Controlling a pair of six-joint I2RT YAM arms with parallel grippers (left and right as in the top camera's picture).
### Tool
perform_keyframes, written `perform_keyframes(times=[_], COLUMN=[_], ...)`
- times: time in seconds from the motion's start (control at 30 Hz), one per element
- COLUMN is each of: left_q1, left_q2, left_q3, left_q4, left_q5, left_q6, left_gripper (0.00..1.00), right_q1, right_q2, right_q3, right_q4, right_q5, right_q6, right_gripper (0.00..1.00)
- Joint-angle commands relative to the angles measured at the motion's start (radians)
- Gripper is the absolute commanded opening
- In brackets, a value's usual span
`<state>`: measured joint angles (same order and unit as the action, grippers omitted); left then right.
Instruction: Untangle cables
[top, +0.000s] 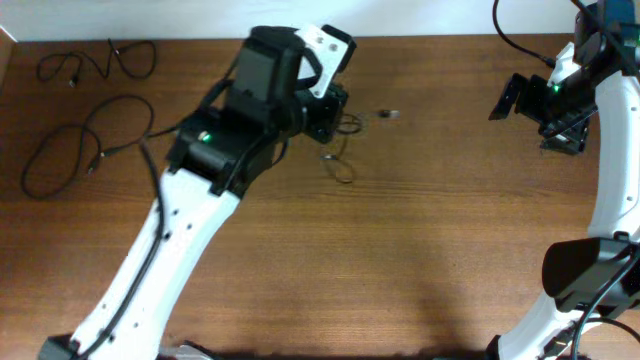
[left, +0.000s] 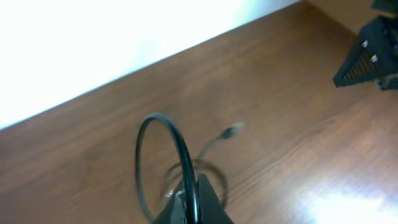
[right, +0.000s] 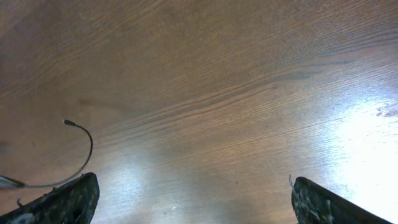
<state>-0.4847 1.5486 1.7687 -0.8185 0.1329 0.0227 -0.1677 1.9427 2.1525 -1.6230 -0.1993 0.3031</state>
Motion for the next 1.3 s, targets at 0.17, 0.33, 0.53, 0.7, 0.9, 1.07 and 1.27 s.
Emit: perform_keyframes(times=[0.17,0.33,0.53,0.7,0.9,1.07,1.27], left_q1=[0.135,0.174,0.234,0.252,0.254,0.253,0.253], left_q2=[0.007,0.007,0.007,0.007,0.007,0.007,0.007], left_q3=[0.010,0.010,0.011,0.011,0.011,0.011,0.011], left_q4=[-0.083,-0.121,0.135,0.183,0.346,0.348,0.346], left_q5=[0.282,0.474,0.794,0.792,0.927,0.925,0.918], left_q6=[-0.060,0.069,-0.130,-0.261,-0.378,-0.427,-0.426], left_gripper=[0.00,0.00,0.00,0.00,0.00,0.00,0.00], right_q1=[0.003,0.005,0.177,0.288,0.401,0.452,0.509], right_q2=[-0.006,-0.005,-0.005,-0.005,-0.004,-0.004,0.060], right_q3=[0.013,0.013,0.012,0.012,0.012,0.000,-0.059], right_q4=[0.076,0.038,0.089,0.211,0.282,0.363,0.345], right_q5=[-0.002,-0.172,-0.412,-0.736,-0.601,-0.455,-0.300], right_q6=[-0.003,0.046,-0.027,-0.042,-0.060,0.082,0.106], right_gripper=[0.98,0.98,0.99,0.99,0.99,0.99,0.73])
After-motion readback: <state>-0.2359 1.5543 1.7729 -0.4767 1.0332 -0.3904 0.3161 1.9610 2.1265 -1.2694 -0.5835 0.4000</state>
